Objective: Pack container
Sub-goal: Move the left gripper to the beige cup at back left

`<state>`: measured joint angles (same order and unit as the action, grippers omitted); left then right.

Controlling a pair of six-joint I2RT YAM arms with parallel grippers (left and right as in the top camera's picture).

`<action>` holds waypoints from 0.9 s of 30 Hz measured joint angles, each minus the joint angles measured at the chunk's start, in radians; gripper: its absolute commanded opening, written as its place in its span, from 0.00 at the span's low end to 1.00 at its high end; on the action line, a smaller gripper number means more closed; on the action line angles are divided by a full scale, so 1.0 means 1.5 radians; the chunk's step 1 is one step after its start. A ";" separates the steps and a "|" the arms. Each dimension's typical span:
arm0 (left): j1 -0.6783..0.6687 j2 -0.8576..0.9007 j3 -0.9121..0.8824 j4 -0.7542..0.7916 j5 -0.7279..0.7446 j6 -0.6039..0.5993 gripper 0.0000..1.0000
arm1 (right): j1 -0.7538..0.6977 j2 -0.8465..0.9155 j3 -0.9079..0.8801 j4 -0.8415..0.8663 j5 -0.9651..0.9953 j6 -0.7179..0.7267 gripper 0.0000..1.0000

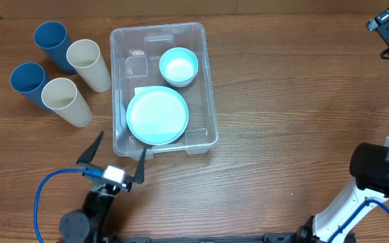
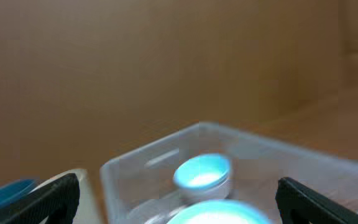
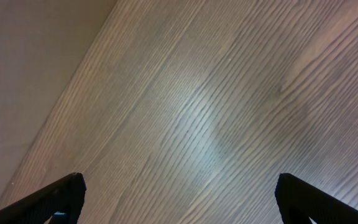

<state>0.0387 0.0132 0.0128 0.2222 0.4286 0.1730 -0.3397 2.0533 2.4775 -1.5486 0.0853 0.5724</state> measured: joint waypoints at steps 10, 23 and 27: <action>0.000 0.201 0.535 -0.463 -0.050 -0.076 1.00 | 0.000 0.000 0.000 -0.001 -0.001 0.000 1.00; 0.000 0.839 1.470 -1.102 -0.097 -0.005 1.00 | 0.000 0.000 0.000 0.000 0.000 0.000 1.00; 0.000 0.883 1.481 -1.102 -0.098 -0.003 1.00 | 0.000 0.000 0.000 0.000 0.000 0.000 1.00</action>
<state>0.0387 1.3380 2.2337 -1.4311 0.2821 0.1684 -0.3397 2.0533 2.4775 -1.5482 0.0849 0.5724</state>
